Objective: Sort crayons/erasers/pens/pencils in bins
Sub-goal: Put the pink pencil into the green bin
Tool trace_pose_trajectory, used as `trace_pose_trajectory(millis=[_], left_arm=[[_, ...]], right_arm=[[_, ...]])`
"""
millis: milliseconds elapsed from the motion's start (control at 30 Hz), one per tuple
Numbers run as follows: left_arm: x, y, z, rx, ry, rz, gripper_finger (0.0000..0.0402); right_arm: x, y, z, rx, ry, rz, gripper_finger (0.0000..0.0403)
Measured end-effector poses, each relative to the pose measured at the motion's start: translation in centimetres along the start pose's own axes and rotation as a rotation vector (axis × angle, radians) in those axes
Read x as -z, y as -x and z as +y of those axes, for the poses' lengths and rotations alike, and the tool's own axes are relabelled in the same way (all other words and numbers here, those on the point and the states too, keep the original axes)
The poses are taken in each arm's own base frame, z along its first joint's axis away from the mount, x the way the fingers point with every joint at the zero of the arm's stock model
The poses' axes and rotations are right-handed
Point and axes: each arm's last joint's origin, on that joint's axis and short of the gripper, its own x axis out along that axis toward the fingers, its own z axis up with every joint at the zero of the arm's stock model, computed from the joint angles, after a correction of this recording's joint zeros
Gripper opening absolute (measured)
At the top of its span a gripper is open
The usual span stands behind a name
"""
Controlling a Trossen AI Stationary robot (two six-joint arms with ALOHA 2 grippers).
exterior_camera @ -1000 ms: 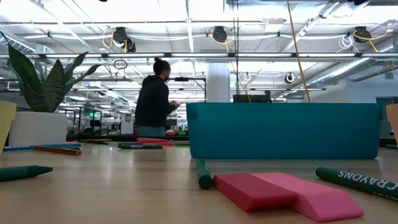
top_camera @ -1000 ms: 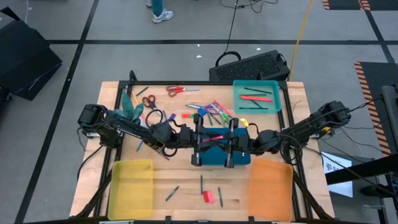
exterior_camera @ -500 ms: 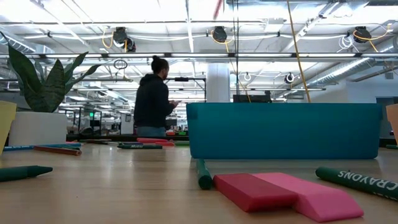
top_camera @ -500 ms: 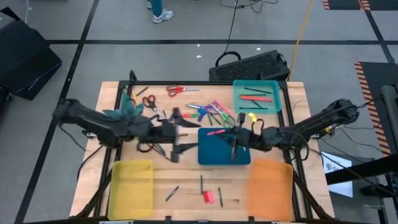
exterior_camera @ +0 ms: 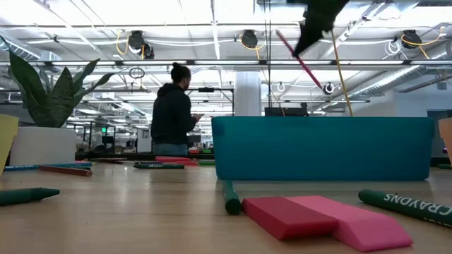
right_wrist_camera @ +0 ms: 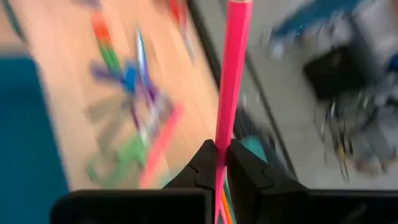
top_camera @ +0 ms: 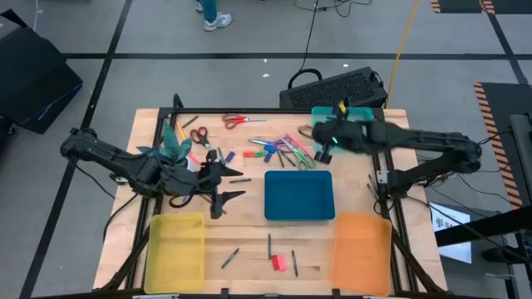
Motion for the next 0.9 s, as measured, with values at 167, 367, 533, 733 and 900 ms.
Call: trace_pose_trajectory(millis=[167, 367, 533, 733, 900], left_arm=[[0.5, -0.9, -0.3, -0.011, -0.013, 0.030, 0.0244], [1.4, -1.9, -0.7, -0.027, -0.034, 0.088, 0.0243], [2.2, -2.9, -0.7, -0.071, -0.032, 0.140, 0.0243], [3.3, -4.2, -0.6, -0.106, -0.034, 0.212, 0.0243], [3.8, -5.1, -0.4, -0.131, 0.005, 0.239, 0.0243]], right_arm=[[2.2, -5.6, -3.5, -0.058, 0.055, 0.350, 0.0011], [5.0, -12.0, -7.2, -0.084, 0.082, 0.586, 0.0011], [7.5, -16.7, -8.8, -0.117, 0.065, 0.711, 0.0011], [10.0, -19.9, -8.8, -0.173, 0.059, 0.826, 0.0019], [11.3, -21.0, -8.0, -0.183, 0.077, 0.829, 0.0028]])
